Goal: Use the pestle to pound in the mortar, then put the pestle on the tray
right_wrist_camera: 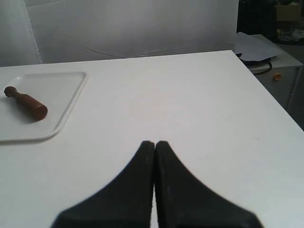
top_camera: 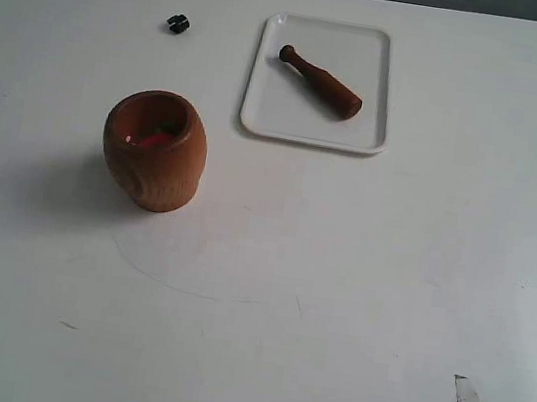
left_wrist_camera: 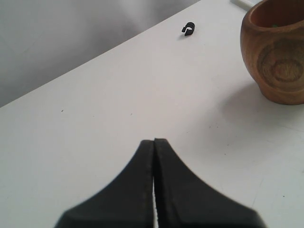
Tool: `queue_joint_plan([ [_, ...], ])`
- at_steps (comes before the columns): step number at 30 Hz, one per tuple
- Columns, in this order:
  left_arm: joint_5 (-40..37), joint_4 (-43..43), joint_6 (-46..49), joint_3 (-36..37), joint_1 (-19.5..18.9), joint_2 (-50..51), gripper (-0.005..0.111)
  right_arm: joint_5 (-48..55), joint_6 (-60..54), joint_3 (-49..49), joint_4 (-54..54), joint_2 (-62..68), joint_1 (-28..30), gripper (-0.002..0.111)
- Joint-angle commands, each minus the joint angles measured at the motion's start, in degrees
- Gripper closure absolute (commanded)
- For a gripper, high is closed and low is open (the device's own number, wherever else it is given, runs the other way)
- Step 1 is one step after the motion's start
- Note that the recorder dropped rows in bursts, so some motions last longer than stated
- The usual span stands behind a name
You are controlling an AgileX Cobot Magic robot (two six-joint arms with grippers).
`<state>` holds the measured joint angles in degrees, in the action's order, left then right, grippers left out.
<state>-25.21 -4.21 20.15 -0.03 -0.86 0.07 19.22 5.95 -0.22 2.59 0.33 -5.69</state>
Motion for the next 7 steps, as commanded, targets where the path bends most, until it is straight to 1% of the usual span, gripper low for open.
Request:
queue_joint_plan([
  [1, 0.17, 0.42, -0.47, 0.03, 0.44, -0.07, 0.107, 0.06, -0.19, 0.22, -0.4, -0.33, 0.41, 0.108],
  [7, 0.17, 0.42, -0.47, 0.03, 0.44, -0.07, 0.107, 0.06, 0.05, 0.22, -0.4, -0.33, 0.41, 0.108],
])
